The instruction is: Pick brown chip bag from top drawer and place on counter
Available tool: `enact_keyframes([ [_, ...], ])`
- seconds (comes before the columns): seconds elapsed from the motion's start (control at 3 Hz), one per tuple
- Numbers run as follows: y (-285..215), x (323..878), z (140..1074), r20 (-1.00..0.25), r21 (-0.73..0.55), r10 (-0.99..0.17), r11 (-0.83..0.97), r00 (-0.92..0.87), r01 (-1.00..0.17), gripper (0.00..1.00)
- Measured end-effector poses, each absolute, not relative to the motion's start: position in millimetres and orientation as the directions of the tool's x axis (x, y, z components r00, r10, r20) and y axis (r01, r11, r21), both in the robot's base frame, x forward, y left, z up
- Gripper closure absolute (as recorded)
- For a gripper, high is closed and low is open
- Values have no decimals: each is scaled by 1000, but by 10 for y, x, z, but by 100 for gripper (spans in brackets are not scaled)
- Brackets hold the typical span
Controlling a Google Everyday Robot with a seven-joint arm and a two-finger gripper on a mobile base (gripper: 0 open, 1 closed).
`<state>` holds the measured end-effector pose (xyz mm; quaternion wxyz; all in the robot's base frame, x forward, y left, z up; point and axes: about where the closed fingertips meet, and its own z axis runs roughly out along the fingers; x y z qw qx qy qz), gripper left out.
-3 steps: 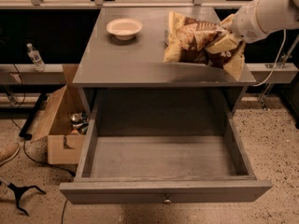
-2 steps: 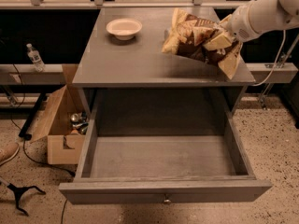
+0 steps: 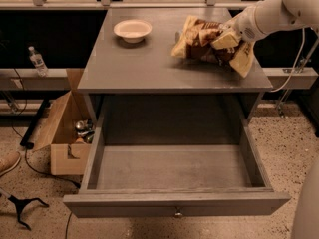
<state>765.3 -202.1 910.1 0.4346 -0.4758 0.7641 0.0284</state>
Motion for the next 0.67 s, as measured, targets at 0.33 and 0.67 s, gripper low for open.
enact_keyframes([
  [0.33, -2004, 7631, 9213, -701, -366, -701, 510, -130, -779, 0],
  [0.67, -2076, 7510, 9392, -698, -386, -710, 478, -89, -789, 0],
])
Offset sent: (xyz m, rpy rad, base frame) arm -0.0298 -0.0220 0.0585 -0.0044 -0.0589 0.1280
